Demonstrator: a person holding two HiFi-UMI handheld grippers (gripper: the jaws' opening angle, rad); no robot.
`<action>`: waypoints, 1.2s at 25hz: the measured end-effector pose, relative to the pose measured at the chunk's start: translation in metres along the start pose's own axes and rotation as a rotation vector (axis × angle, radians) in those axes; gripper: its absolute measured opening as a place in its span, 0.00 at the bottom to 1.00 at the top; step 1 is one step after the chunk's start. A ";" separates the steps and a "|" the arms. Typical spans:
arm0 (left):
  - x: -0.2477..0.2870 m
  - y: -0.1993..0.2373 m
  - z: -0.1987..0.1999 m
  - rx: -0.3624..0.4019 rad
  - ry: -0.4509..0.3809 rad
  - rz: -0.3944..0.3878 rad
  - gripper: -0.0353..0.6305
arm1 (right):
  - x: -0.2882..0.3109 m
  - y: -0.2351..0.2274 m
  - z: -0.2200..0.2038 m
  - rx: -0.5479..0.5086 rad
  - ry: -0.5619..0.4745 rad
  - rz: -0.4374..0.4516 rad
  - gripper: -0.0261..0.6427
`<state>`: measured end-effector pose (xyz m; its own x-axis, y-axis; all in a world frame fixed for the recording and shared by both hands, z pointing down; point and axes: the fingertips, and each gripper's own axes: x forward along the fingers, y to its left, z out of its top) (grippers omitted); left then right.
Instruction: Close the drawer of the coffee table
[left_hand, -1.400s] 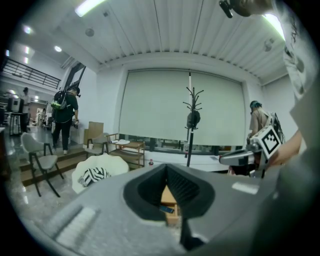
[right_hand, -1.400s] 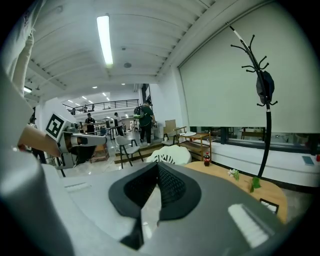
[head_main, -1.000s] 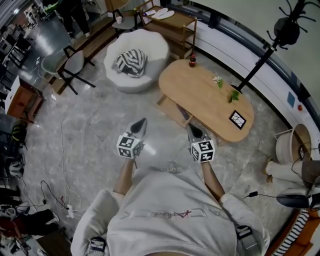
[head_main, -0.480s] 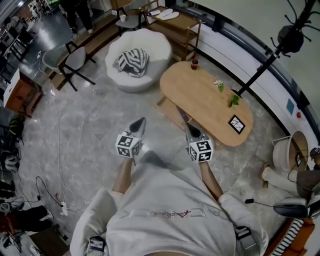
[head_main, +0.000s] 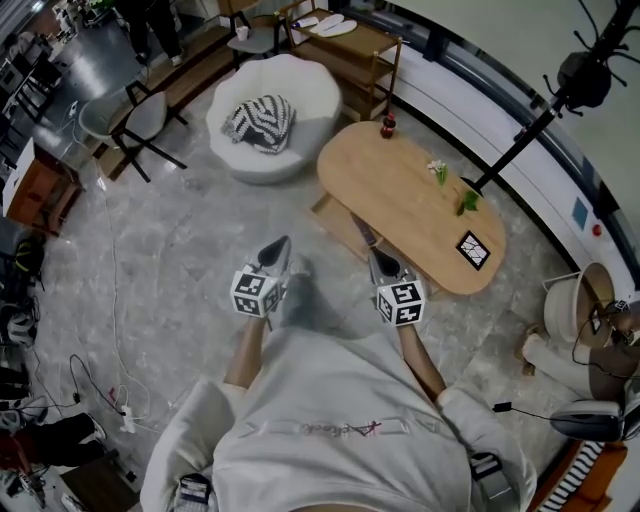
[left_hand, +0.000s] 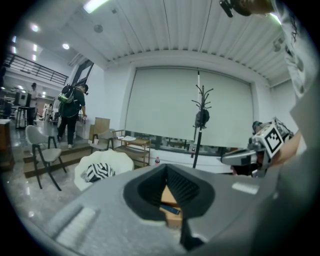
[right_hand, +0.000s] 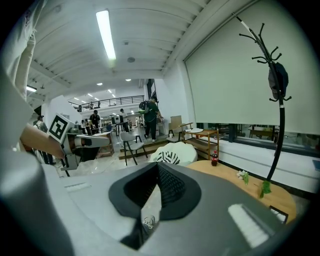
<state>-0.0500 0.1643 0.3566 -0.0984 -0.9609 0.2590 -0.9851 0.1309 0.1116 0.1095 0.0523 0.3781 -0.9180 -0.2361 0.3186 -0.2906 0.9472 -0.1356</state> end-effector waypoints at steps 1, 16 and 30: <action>0.003 0.002 -0.001 -0.002 0.001 -0.001 0.05 | 0.004 -0.001 0.000 0.001 0.001 0.000 0.05; 0.072 0.096 0.017 -0.025 0.001 -0.020 0.05 | 0.111 -0.022 0.037 -0.015 0.016 -0.012 0.05; 0.143 0.221 0.073 -0.037 -0.009 -0.031 0.05 | 0.252 -0.037 0.112 -0.041 0.029 -0.008 0.05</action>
<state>-0.2923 0.0377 0.3481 -0.0689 -0.9668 0.2460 -0.9819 0.1093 0.1545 -0.1414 -0.0669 0.3583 -0.9072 -0.2382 0.3469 -0.2866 0.9533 -0.0948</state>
